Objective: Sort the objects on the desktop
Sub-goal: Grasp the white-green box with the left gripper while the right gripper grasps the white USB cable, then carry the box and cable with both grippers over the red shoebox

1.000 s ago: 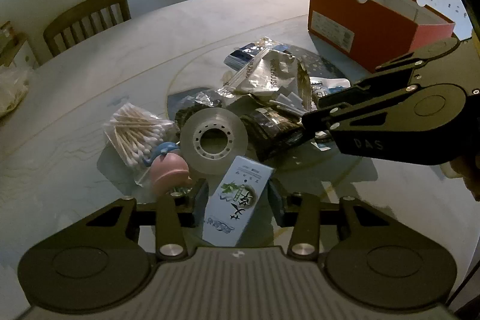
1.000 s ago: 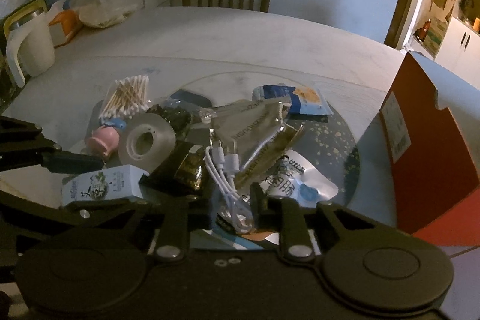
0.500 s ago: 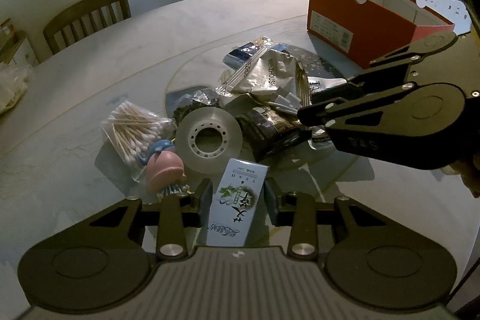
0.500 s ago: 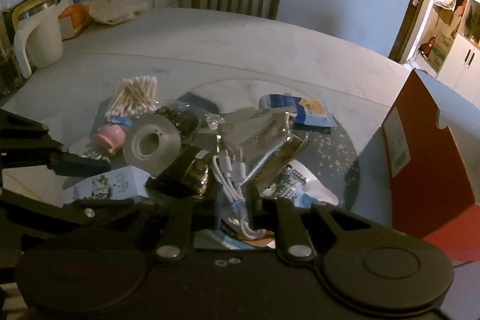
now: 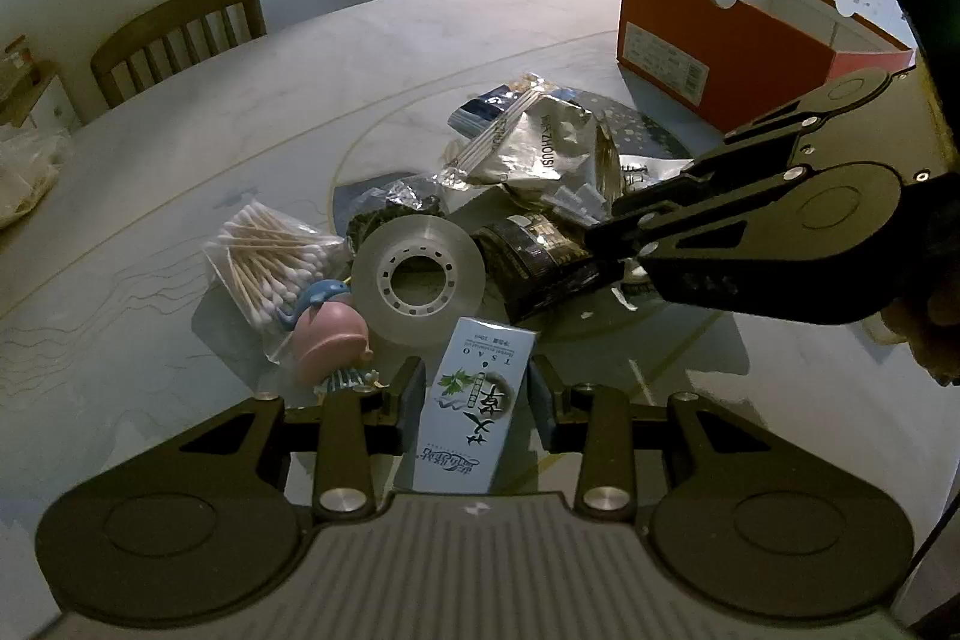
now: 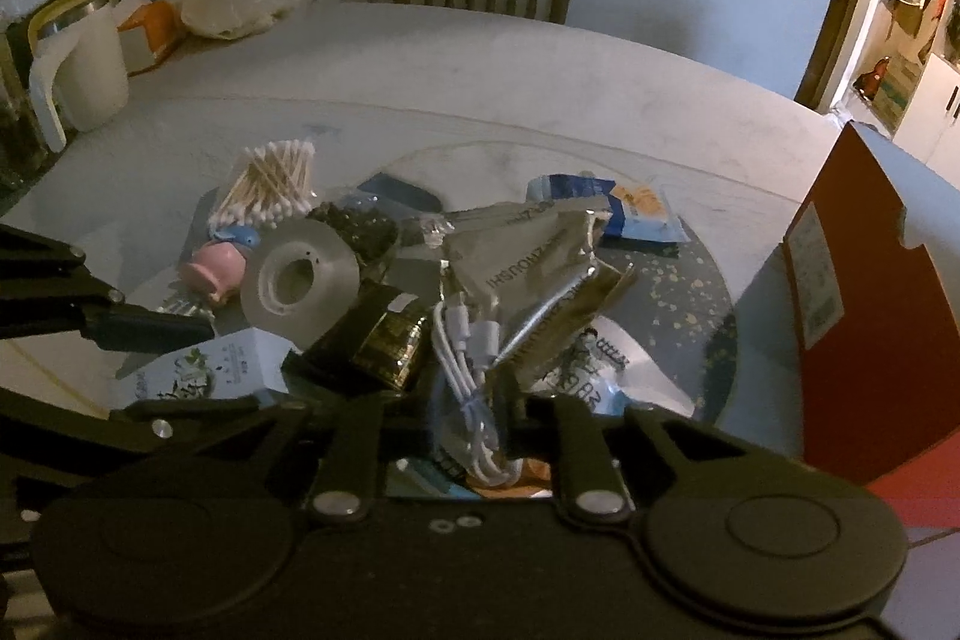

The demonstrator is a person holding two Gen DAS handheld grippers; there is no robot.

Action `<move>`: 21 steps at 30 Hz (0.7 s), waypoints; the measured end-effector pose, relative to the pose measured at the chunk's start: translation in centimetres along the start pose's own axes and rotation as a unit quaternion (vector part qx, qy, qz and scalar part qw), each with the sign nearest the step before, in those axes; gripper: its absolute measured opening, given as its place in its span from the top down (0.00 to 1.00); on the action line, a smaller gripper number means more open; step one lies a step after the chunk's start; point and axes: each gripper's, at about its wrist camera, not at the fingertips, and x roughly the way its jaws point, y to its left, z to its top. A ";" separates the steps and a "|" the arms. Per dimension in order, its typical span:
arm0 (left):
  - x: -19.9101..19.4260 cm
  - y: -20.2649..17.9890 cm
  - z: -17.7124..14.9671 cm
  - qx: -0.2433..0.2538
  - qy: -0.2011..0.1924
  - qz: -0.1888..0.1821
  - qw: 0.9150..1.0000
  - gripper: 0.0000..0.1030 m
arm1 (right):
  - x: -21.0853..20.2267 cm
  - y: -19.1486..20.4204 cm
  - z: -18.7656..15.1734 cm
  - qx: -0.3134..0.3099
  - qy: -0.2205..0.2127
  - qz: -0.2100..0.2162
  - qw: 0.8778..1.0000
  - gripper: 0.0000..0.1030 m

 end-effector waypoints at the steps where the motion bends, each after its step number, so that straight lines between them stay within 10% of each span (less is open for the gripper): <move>1: 0.0 0.0 0.0 0.000 0.000 -0.001 1.000 0.68 | -0.1 0.0 0.0 -0.003 -0.001 0.002 1.000 0.89; 21: -2.1 0.5 0.8 -0.022 0.006 -0.001 1.000 0.73 | -3.7 -1.1 0.3 0.037 -0.037 0.013 0.999 0.92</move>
